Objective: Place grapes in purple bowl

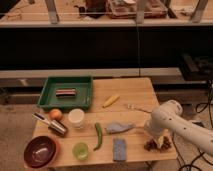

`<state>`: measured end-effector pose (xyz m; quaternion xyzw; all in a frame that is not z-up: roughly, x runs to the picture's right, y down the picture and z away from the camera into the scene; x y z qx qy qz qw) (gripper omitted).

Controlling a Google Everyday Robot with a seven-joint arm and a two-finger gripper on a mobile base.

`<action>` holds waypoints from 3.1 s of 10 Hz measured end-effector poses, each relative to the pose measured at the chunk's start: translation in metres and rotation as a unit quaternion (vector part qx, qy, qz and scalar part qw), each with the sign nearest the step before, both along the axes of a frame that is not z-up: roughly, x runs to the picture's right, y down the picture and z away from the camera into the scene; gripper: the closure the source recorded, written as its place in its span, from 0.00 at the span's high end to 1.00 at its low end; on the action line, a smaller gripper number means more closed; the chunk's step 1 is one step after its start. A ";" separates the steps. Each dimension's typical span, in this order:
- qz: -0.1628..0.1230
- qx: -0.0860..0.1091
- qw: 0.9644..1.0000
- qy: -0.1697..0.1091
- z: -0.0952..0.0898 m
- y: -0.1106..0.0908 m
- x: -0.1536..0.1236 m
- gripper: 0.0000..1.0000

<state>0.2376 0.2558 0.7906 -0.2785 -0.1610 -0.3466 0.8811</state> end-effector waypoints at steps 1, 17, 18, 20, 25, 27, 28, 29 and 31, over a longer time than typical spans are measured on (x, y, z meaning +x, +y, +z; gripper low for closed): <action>0.000 0.000 1.000 0.000 0.000 0.000 0.000 0.80; 0.000 0.000 1.000 0.001 -0.022 0.025 0.001 0.80; 0.001 0.000 1.000 0.001 -0.022 0.026 0.002 0.80; 0.000 0.000 1.000 0.001 -0.022 0.025 0.001 0.80; 0.022 -0.013 0.999 0.020 -0.015 0.027 0.007 0.49; 0.036 -0.023 0.998 0.037 -0.005 0.027 0.012 0.31; 0.036 -0.022 0.998 0.039 -0.004 0.027 0.014 0.21; 0.036 -0.021 0.998 0.042 -0.005 0.026 0.015 0.09; 0.032 -0.021 0.998 0.045 -0.006 0.025 0.014 0.00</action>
